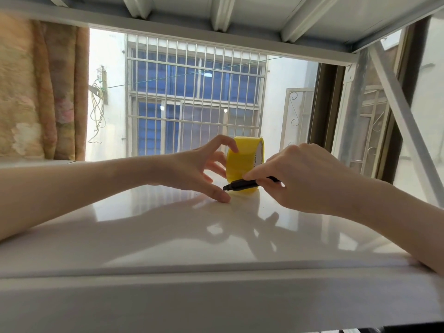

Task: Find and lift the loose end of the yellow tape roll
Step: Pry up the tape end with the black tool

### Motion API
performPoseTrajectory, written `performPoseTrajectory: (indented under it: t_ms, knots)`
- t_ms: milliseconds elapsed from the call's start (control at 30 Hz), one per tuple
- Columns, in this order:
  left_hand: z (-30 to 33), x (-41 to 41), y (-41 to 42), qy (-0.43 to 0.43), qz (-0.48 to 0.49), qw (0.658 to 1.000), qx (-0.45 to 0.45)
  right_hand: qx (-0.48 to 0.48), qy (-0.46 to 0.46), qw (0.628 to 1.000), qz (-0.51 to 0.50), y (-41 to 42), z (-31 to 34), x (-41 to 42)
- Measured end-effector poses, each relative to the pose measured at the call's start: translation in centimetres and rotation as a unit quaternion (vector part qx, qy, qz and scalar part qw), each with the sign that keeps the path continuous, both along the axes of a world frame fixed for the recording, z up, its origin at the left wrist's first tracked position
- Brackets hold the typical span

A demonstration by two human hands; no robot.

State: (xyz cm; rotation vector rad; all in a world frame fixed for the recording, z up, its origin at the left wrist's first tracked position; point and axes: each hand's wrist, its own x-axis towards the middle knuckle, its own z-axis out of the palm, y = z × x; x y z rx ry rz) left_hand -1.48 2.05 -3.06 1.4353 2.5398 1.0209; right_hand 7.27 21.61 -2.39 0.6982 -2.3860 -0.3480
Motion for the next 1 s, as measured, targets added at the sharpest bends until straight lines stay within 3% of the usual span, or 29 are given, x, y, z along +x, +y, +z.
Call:
performPoseTrajectory:
  t_ms: [1000]
  knots:
    - [0.2,1.4,0.3,0.040,0.054,0.997,-0.040,0.062,0.024,0.998,-0.017,0.9,0.8,1.4]
